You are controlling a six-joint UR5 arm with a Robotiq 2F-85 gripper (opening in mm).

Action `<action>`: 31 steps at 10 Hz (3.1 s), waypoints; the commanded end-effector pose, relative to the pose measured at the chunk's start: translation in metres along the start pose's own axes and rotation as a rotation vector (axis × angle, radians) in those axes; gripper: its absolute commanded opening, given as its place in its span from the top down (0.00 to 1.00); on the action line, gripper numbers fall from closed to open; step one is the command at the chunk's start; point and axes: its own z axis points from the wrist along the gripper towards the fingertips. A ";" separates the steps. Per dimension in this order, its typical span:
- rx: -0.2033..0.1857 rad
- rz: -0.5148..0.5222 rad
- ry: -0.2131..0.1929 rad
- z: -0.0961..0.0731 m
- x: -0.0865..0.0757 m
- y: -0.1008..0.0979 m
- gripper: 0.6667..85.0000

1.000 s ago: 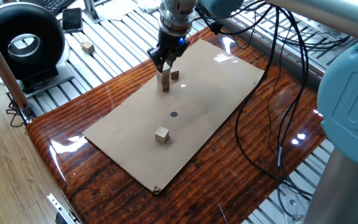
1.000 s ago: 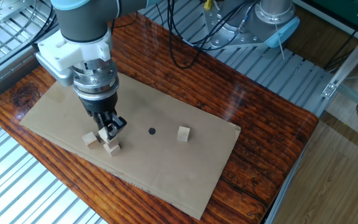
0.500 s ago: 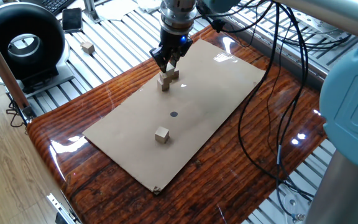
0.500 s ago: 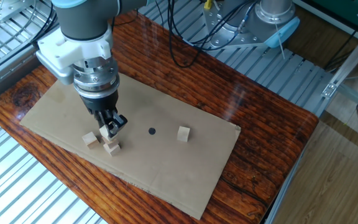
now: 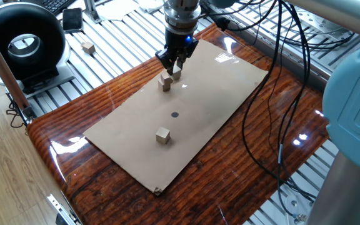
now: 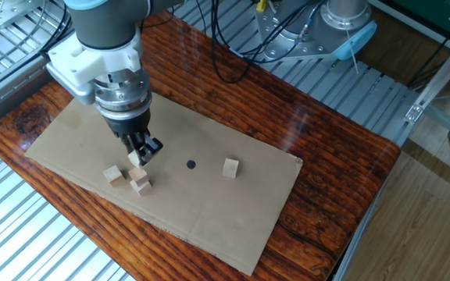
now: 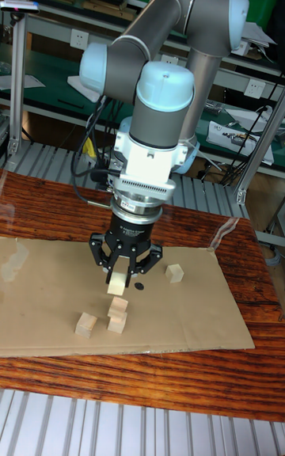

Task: Stack the blocks in a vertical line of five

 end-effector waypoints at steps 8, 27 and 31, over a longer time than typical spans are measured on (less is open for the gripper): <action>0.004 -0.050 0.026 0.009 0.009 -0.013 1.00; 0.031 -0.077 -0.022 0.005 -0.005 -0.020 1.00; 0.035 -0.114 -0.084 0.006 -0.022 -0.021 1.00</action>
